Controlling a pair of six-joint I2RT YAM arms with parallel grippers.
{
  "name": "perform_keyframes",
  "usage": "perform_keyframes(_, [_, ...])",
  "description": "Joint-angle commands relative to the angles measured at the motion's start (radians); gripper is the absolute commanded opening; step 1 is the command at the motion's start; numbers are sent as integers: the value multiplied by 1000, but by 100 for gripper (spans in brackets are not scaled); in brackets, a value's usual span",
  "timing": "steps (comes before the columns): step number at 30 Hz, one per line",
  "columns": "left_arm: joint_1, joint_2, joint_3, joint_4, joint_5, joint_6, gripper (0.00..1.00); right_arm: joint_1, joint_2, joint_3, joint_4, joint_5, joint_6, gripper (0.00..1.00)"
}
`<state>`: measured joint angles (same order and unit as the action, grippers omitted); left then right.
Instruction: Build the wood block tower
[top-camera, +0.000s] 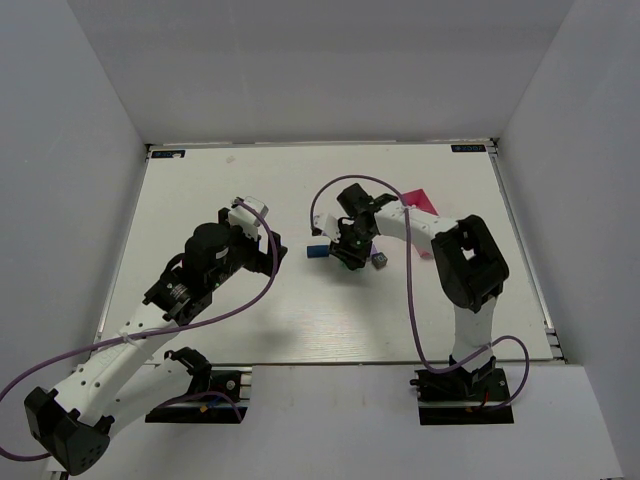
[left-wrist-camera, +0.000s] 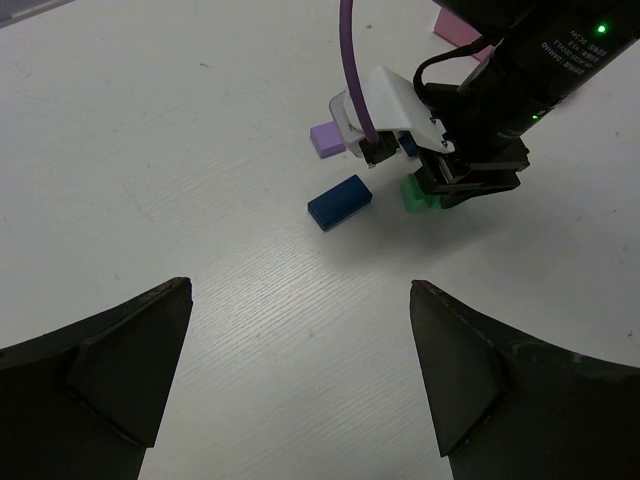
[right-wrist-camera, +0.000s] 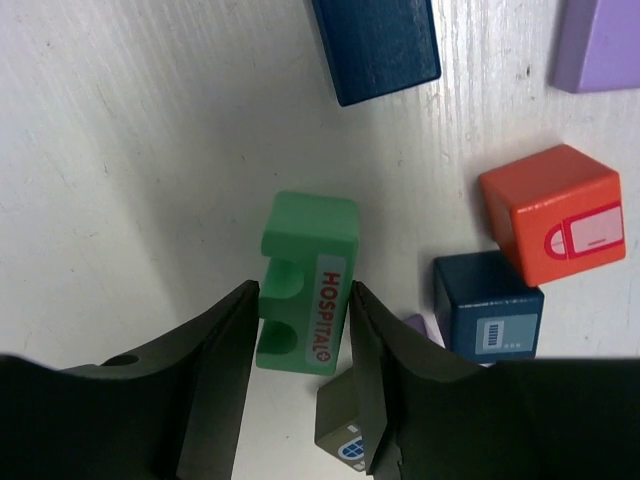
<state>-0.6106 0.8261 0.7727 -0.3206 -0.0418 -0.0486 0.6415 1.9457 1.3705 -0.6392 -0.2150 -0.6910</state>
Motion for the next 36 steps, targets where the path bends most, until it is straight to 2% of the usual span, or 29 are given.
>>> perform_keyframes(1, [2, -21, -7, 8, -4, 4, 100, -5, 15, 53, -50, -35, -42, 47])
perform_keyframes(15, [2, -21, -7, 8, -4, 4, 100, -22, 61, 110, -50, -26, -143, 41])
perform_keyframes(22, [2, -21, -7, 8, -4, 4, 100, -32, 79, 148, -65, -47, -271, 37])
perform_keyframes(36, [2, -21, -7, 17, -4, 13, 100, -37, 165, 260, -172, -115, -464, 35])
